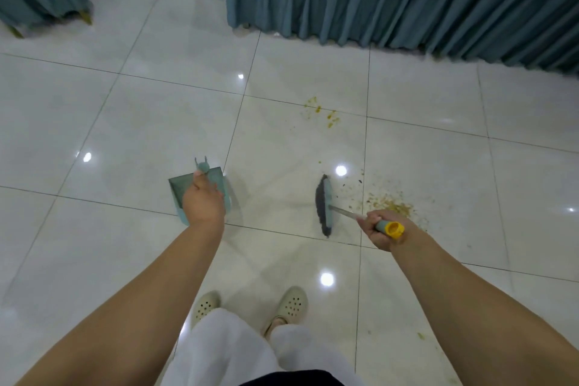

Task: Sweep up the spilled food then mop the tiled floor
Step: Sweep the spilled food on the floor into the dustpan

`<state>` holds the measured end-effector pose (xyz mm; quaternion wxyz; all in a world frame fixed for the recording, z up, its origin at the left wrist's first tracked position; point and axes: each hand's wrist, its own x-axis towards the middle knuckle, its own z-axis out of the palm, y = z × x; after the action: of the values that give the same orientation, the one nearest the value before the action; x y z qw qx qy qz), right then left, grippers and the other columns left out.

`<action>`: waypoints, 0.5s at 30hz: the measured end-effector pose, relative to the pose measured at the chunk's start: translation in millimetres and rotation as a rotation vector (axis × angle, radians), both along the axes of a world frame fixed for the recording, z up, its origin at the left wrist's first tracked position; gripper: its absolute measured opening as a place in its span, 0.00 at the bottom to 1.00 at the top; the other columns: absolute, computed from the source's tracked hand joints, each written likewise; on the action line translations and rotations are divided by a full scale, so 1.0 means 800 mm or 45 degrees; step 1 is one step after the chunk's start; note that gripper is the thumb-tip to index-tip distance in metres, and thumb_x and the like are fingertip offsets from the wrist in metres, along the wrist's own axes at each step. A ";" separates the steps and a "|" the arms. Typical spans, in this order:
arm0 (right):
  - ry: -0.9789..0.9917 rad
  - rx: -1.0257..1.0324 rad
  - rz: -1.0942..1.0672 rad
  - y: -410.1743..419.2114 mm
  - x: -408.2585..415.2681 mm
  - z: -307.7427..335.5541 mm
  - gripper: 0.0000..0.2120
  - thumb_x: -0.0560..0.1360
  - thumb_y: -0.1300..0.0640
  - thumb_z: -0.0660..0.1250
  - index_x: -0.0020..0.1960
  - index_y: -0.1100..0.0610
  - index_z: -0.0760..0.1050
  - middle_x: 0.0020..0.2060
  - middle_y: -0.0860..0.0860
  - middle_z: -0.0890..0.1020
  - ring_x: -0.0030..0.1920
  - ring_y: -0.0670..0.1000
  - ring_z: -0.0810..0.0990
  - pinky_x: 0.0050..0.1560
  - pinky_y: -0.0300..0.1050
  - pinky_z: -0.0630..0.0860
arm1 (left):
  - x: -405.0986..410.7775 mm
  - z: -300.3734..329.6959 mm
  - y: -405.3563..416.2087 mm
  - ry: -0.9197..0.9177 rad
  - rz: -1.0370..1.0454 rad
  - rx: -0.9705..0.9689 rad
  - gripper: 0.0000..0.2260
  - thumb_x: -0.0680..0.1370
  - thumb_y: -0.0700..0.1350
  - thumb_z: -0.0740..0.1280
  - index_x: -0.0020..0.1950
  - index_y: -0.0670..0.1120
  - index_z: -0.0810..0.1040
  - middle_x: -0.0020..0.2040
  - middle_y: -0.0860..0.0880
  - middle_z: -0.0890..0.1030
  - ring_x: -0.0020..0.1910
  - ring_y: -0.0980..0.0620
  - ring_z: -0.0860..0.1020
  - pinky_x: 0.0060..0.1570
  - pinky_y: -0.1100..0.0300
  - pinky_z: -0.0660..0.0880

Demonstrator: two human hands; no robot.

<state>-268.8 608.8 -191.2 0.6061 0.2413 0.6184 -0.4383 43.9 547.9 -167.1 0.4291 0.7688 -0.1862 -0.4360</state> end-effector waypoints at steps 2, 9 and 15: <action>0.035 0.010 0.005 0.006 -0.031 0.000 0.23 0.79 0.71 0.50 0.73 0.63 0.60 0.57 0.66 0.70 0.23 0.44 0.64 0.15 0.31 0.65 | -0.019 -0.002 0.002 0.017 -0.021 0.003 0.21 0.81 0.58 0.53 0.36 0.46 0.73 0.35 0.48 0.75 0.33 0.50 0.74 0.38 0.57 0.72; -0.015 -0.014 0.180 0.006 -0.057 0.002 0.14 0.79 0.71 0.52 0.63 0.60 0.61 0.44 0.63 0.71 0.14 0.45 0.64 0.16 0.31 0.67 | -0.064 -0.008 -0.008 -0.012 -0.131 0.014 0.22 0.82 0.57 0.52 0.35 0.46 0.71 0.32 0.49 0.73 0.29 0.53 0.71 0.32 0.61 0.69; -0.149 -0.071 0.302 -0.030 0.001 0.001 0.11 0.78 0.71 0.53 0.60 0.63 0.62 0.43 0.63 0.72 0.15 0.45 0.65 0.16 0.31 0.67 | -0.070 -0.008 -0.044 -0.034 -0.156 -0.020 0.22 0.82 0.56 0.51 0.34 0.47 0.71 0.33 0.48 0.74 0.30 0.52 0.71 0.34 0.61 0.68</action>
<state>-268.1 585.0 -190.4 0.6950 0.1747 0.5939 -0.3657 -11.9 512.5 -173.6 0.4050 0.7583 -0.2422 -0.4498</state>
